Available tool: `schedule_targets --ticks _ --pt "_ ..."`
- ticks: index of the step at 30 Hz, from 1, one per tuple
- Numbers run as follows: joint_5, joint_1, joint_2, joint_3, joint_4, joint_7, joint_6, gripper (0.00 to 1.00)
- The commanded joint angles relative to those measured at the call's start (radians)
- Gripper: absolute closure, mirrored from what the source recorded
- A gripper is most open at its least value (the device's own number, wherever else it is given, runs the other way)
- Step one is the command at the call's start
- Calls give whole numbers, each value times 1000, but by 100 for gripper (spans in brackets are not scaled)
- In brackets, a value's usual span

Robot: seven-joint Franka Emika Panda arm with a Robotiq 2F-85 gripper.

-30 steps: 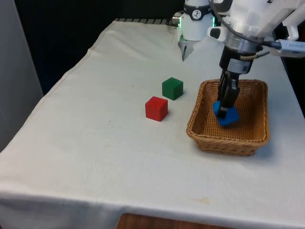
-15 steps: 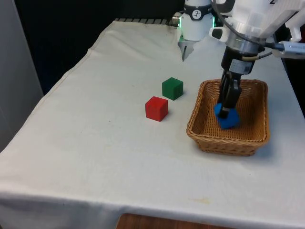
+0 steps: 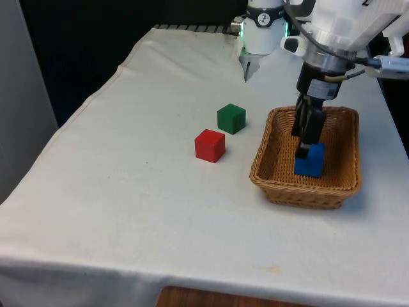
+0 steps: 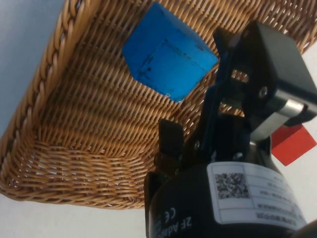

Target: Pick up the blue cube and place it into the basket.

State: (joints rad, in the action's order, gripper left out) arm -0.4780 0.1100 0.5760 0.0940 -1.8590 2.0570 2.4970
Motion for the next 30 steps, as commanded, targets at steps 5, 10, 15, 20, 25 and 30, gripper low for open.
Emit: schedule_targets --ticks 5,10,15,20,25,30 --pt "5 -8 -4 1 -3 -5 3 0" --pt "0 -10 -8 -3 -1 -3 -3 0" --pt "14 -25 -33 4 -8 -12 -16 0" --pt "17 -31 -50 5 -9 -15 -32 0" --pt "19 -39 -70 5 -9 -20 -48 0" --pt "22 -48 -88 5 -9 -26 -64 0"
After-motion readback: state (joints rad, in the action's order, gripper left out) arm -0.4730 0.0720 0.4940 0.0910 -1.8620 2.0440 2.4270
